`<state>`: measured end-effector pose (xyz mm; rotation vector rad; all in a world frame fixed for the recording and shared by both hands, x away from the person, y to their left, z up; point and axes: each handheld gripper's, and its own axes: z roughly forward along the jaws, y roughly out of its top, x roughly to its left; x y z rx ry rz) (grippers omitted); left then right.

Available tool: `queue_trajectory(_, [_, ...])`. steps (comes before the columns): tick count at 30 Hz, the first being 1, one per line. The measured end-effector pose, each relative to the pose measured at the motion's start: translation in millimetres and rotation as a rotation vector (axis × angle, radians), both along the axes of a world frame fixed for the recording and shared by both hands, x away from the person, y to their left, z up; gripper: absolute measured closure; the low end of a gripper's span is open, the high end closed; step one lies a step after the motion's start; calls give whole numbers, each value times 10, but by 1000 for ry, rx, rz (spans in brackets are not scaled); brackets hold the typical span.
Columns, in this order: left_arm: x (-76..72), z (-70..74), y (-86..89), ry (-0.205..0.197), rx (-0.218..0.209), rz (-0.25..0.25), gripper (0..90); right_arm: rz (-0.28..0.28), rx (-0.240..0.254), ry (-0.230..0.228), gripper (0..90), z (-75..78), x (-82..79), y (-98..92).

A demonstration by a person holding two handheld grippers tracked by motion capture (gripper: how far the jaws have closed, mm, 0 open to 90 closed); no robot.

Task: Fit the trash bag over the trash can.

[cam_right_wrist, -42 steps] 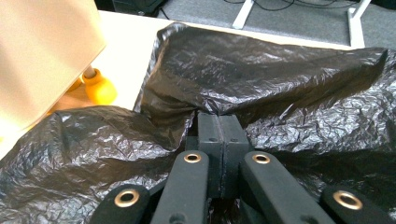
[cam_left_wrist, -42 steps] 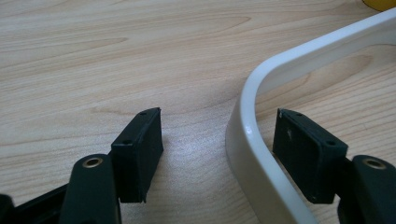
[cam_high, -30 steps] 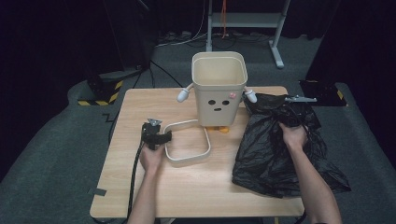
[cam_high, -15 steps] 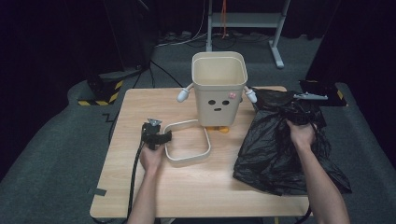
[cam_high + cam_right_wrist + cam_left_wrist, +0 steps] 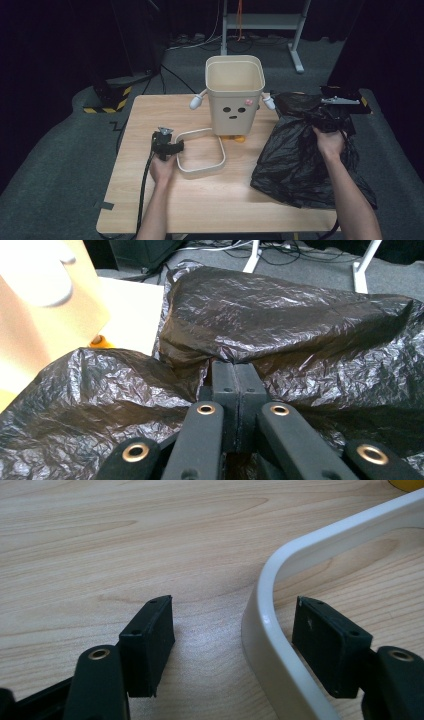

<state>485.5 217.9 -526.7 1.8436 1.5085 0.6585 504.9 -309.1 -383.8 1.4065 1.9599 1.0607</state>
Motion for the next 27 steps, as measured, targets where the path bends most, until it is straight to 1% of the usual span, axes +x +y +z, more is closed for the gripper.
queue_trajectory(7, [0, 0, 0, 0, 0, 0, 329, 15, -7, -21, 899, 103, -23, 7])
queue_trajectory(8, [0, 0, 0, 0, 0, 0, 329, 16, -18, -21, 899, 117, -24, 14])
queue_trajectory(10, [0, 0, 0, 0, 0, 0, 329, 22, -56, -23, 899, 145, -25, 43])
queue_trajectory(11, [0, 0, 0, 0, 0, 0, 329, 25, -60, -23, 899, 160, -26, 51])
queue_trajectory(14, [0, 0, 0, 0, 0, 0, 329, 30, -44, -27, 899, 190, -27, 54])
queue_trajectory(16, [0, 0, 0, 0, 0, 0, 329, 31, -45, -29, 899, 203, -22, 52])
queue_trajectory(20, [0, 0, 0, 0, 0, 0, 329, 31, -33, -33, 899, 248, -28, 39])
queue_trajectory(27, [0, 0, 0, 0, 1, 0, 329, 40, -27, -51, 899, 372, -52, 35])
